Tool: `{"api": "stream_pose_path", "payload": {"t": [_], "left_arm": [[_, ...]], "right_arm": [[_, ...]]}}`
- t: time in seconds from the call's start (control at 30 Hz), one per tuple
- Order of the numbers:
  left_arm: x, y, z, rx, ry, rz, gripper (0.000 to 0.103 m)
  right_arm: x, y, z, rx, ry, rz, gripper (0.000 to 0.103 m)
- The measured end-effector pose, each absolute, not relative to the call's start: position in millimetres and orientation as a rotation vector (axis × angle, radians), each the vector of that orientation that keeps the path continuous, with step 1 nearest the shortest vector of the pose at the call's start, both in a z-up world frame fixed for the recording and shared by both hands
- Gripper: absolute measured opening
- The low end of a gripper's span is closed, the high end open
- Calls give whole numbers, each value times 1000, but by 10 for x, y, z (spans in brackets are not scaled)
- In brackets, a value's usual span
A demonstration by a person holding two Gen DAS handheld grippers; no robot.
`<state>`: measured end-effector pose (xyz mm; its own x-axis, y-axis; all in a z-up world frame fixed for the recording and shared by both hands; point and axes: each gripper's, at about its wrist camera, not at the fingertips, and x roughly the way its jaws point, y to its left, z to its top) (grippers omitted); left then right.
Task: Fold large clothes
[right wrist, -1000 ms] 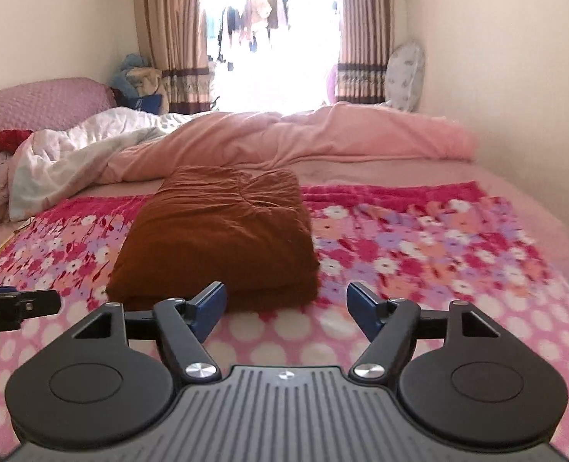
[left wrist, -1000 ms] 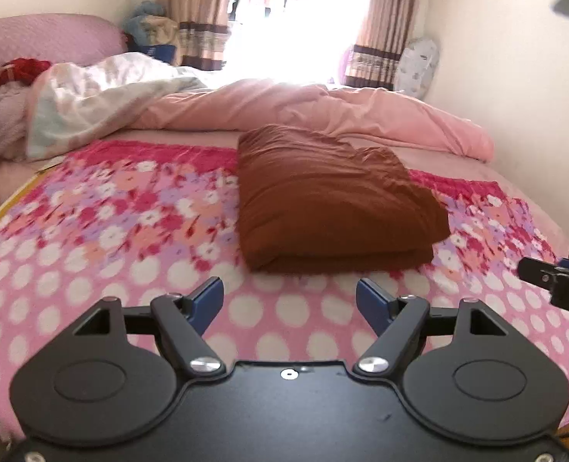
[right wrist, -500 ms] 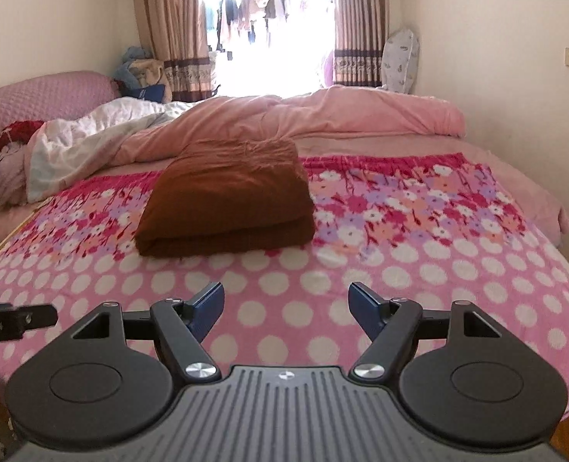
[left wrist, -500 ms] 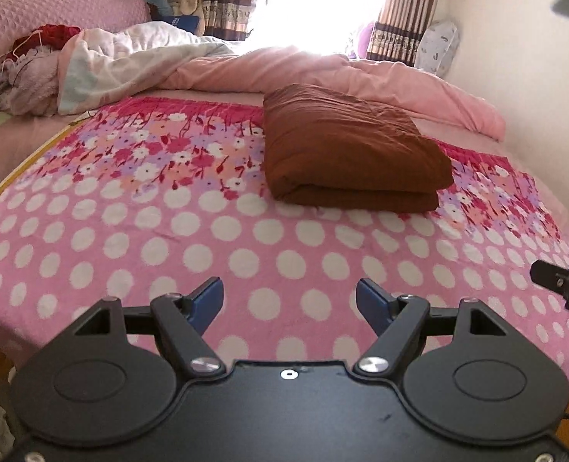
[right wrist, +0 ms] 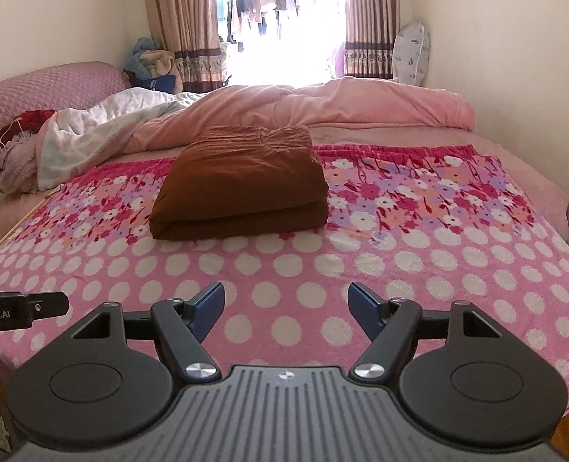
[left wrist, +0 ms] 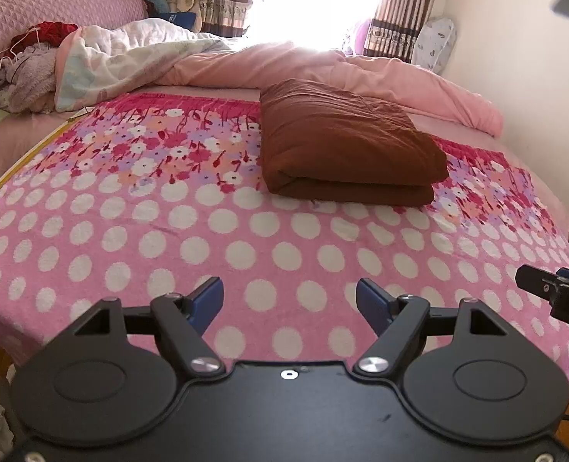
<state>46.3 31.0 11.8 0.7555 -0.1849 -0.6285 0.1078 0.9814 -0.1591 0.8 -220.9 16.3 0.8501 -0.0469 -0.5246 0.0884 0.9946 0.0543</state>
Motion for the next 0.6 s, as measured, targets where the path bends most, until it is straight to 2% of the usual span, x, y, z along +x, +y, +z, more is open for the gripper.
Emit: {"api": "stream_pose_path", "payload": {"t": [0.6], "left_arm": [[486, 290, 102, -113, 708, -168, 78]], "right_arm": [[24, -2259, 136, 91, 558, -80, 86]]}}
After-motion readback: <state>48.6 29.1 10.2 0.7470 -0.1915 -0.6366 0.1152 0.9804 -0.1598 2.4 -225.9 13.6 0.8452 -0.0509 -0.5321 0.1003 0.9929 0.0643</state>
